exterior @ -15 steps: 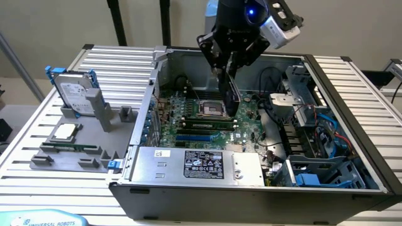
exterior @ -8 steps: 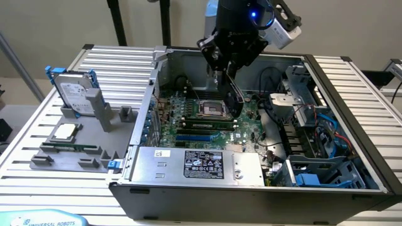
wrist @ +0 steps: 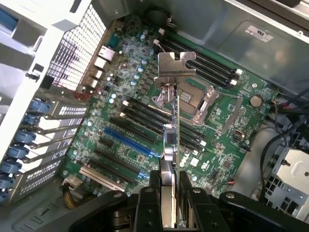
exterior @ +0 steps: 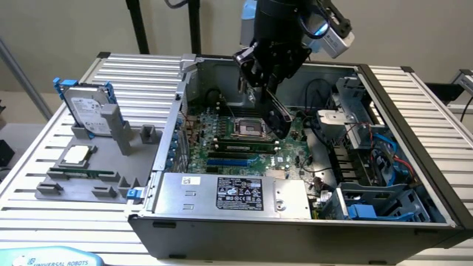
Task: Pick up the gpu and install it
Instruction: 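Insert the gpu into the slot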
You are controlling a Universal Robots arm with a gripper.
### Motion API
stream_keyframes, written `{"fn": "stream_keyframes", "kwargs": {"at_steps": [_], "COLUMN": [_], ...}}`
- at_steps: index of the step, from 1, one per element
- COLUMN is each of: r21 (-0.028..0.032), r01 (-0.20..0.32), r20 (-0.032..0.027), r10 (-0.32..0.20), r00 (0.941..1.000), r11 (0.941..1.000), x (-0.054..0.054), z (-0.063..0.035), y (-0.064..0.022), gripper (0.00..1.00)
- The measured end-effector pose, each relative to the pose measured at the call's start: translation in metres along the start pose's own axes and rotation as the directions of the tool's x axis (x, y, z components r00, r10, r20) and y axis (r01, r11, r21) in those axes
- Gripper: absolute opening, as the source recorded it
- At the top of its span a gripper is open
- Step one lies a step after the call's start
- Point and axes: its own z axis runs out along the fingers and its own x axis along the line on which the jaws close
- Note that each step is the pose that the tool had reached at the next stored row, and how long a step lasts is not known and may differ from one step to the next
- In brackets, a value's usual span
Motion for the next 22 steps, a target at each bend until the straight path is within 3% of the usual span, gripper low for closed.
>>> {"fn": "stream_keyframes", "kwargs": {"at_steps": [6,11,16,22], "r21": [-0.0009,-0.0018,-0.0029,-0.0039], "r01": [0.109,0.199,0.287,0.389], "r20": [-0.0028,-0.0051,-0.0074,-0.0102], "r10": [-0.109,-0.199,-0.287,-0.389], "r00": [0.9941,0.98,0.958,0.9212], "r11": [0.9941,0.98,0.958,0.9213], "x": [0.0,0.0,0.0,0.0], "z": [0.0038,0.007,0.0102,0.014], "y": [-0.0001,-0.0003,-0.0004,-0.0005], "gripper": [0.27,0.27,0.27,0.27]}}
